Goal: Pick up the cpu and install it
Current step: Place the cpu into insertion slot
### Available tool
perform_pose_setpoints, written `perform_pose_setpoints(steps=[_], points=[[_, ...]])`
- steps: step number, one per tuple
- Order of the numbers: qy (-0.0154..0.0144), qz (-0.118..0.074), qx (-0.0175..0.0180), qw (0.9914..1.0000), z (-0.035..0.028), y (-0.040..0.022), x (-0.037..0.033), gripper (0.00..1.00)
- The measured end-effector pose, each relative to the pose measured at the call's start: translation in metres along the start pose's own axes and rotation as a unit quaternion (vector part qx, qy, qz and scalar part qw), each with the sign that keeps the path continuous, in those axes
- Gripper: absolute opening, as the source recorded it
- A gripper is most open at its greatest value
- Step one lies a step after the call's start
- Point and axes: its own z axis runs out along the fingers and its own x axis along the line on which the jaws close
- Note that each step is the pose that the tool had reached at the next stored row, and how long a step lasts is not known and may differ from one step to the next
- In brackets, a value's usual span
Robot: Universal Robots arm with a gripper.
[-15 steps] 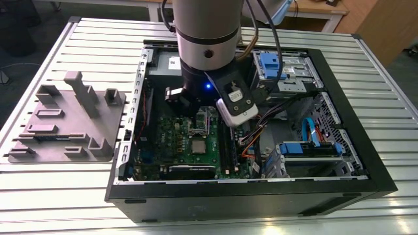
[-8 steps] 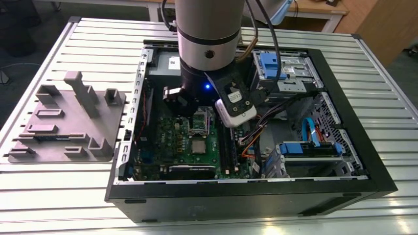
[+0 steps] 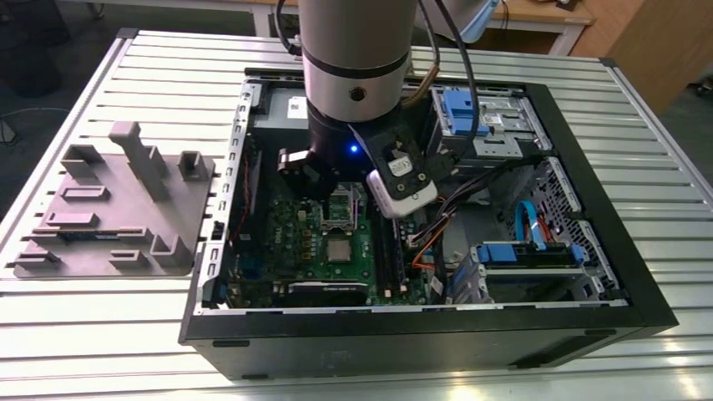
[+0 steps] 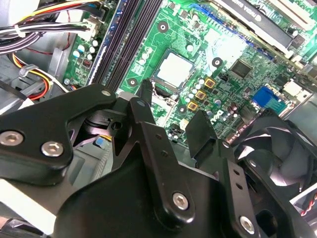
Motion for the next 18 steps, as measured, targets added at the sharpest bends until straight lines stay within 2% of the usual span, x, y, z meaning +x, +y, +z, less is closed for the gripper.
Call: perform_pose_setpoints(steps=[18], points=[[0.0000, 0.000, 0.0000, 1.00000, 0.0044, -0.0002, 0.0002, 0.54]])
